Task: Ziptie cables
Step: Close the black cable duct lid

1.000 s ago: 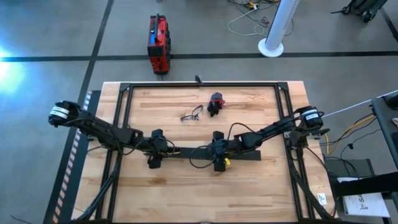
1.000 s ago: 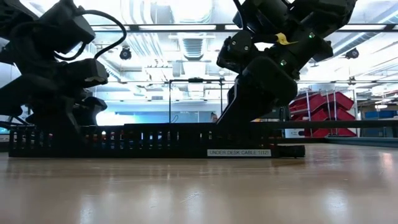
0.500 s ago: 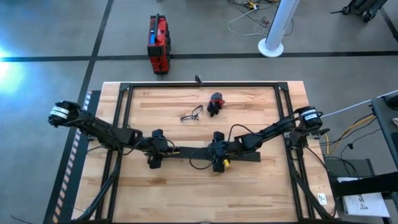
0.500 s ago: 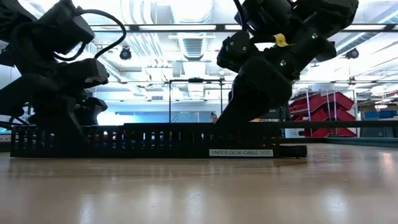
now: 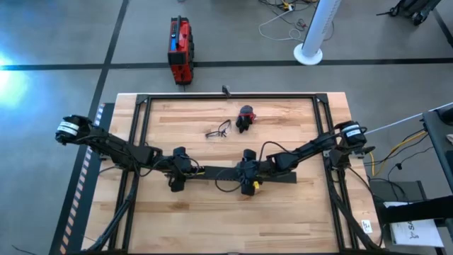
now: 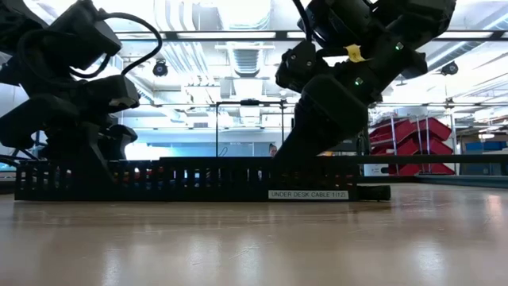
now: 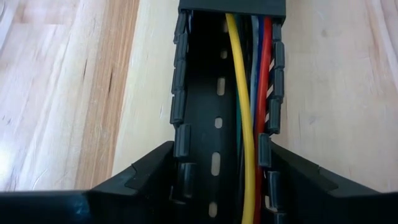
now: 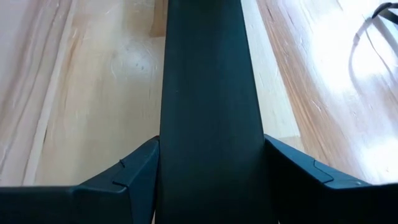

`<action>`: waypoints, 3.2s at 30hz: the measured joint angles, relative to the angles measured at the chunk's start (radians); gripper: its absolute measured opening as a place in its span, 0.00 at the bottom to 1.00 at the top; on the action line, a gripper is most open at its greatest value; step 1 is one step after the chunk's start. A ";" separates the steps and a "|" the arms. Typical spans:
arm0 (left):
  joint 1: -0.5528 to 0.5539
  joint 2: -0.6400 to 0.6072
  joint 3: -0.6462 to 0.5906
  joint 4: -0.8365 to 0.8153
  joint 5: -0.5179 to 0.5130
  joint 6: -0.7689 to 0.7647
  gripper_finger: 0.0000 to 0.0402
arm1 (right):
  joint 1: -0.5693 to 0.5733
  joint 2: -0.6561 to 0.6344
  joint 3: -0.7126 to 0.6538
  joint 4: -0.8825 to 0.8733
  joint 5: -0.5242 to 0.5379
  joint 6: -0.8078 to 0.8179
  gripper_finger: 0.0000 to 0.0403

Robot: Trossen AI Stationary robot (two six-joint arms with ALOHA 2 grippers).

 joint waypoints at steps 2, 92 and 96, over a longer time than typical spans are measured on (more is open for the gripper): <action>0.000 0.000 0.000 0.000 -0.003 -0.002 0.52 | -0.001 0.003 0.009 -0.005 0.001 -0.010 0.55; -0.004 0.000 -0.003 0.141 -0.010 0.021 0.52 | -0.032 0.245 0.311 0.052 -0.024 -0.082 0.64; -0.003 0.000 -0.003 0.143 -0.012 0.021 0.52 | -0.032 0.237 0.311 0.047 -0.022 -0.079 0.65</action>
